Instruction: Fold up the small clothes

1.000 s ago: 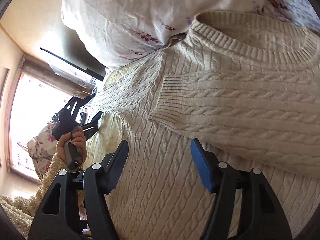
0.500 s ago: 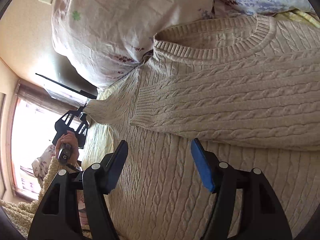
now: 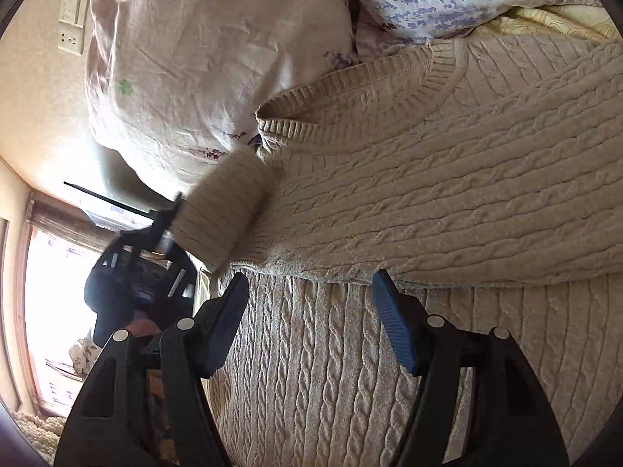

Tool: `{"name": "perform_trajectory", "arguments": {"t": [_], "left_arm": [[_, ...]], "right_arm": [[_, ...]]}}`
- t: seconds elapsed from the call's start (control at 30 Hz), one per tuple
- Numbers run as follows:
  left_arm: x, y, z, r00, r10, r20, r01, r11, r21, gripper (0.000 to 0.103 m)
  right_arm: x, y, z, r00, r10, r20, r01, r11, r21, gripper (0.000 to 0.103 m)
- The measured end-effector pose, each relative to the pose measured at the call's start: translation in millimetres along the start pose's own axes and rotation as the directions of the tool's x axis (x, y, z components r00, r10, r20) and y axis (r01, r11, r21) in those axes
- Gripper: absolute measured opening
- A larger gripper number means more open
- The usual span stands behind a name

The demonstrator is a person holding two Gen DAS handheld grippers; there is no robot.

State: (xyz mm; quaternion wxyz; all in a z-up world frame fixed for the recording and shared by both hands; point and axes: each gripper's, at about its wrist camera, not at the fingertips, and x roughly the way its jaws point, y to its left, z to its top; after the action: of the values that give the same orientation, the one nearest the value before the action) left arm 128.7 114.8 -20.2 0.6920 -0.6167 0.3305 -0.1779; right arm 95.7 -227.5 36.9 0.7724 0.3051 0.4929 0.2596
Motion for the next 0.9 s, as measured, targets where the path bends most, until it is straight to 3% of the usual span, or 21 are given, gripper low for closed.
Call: {"name": "perform_trajectory", "arguments": {"t": [0.03, 0.1, 0.17, 0.23, 0.37, 0.43, 0.5, 0.53, 0.63, 0.73, 0.8, 0.83, 0.87, 0.9], "left_arm": [[3.6, 6.7, -3.8, 0.999, 0.034, -0.019, -0.034, 0.999, -0.009, 0.01], [2.7, 13.0, -4.2, 0.998, 0.06, -0.037, -0.061, 0.997, -0.042, 0.04], [-8.9, 14.3, 2.4, 0.999, 0.051, 0.016, -0.049, 0.996, -0.079, 0.054], [-21.6, 13.4, 17.1, 0.996, 0.046, 0.074, -0.039, 0.995, -0.092, 0.057], [-40.7, 23.8, 47.0, 0.987, 0.063, 0.145, -0.04, 0.987, -0.156, 0.056], [-42.7, 29.5, 55.8, 0.984, 0.053, 0.169, -0.02, 0.981, -0.192, 0.044], [-40.4, 32.6, 61.1, 0.985, 0.023, 0.171, 0.012, 0.98, -0.201, 0.02], [-36.2, 28.8, 63.0, 0.986, 0.004, 0.17, 0.029, 0.981, -0.192, 0.016], [-15.0, -1.9, 58.7, 0.991, -0.05, 0.124, 0.058, 0.996, -0.065, 0.01], [18.3, -47.3, 41.7, 0.998, -0.056, 0.0, 0.056, 0.988, 0.142, 0.01], [47.2, -79.5, 18.8, 0.995, -0.005, -0.099, 0.037, 0.947, 0.319, 0.01], [62.5, -92.7, 3.0, 0.988, 0.042, -0.147, 0.023, 0.91, 0.414, 0.01], [79.8, -105.2, -15.2, 0.975, 0.107, -0.196, 0.009, 0.857, 0.515, 0.01], [98.6, -111.3, -42.2, 0.949, 0.198, -0.245, -0.003, 0.784, 0.621, 0.01]], "right_arm": [[2.5, 0.7, -0.5, 1.0, -0.002, 0.0, 0.002, 1.0, 0.001, 0.068], [-1.2, -1.4, 0.0, 1.0, -0.004, 0.004, 0.004, 1.0, 0.005, 0.068], [-2.3, -3.6, 0.4, 1.0, -0.006, 0.007, 0.006, 1.0, 0.014, 0.068], [-0.9, -4.9, -0.1, 1.0, -0.007, 0.007, 0.007, 1.0, 0.019, 0.068], [1.4, -5.6, -1.9, 1.0, -0.005, 0.004, 0.005, 1.0, 0.016, 0.068], [1.1, -5.5, -2.5, 1.0, -0.006, 0.005, 0.006, 1.0, 0.011, 0.068], [-0.3, -6.2, -1.8, 1.0, -0.012, 0.012, 0.012, 1.0, 0.005, 0.068], [-2.4, -7.3, -1.5, 1.0, -0.013, 0.019, 0.013, 1.0, 0.005, 0.068], [-15.8, -16.8, -0.1, 0.998, -0.022, 0.055, 0.02, 0.999, 0.03, 0.068], [-35.7, -34.8, 1.1, 0.993, -0.046, 0.112, 0.037, 0.996, 0.08, 0.068], [-50.6, -48.0, 1.3, 0.986, -0.072, 0.153, 0.054, 0.992, 0.117, 0.068], [-58.8, -55.3, 1.2, 0.981, -0.086, 0.176, 0.062, 0.988, 0.138, 0.068], [-66.9, -62.0, 0.8, 0.975, -0.099, 0.198, 0.068, 0.985, 0.158, 0.068], [-74.8, -69.0, 0.1, 0.969, -0.113, 0.22, 0.073, 0.981, 0.18, 0.068]]}}
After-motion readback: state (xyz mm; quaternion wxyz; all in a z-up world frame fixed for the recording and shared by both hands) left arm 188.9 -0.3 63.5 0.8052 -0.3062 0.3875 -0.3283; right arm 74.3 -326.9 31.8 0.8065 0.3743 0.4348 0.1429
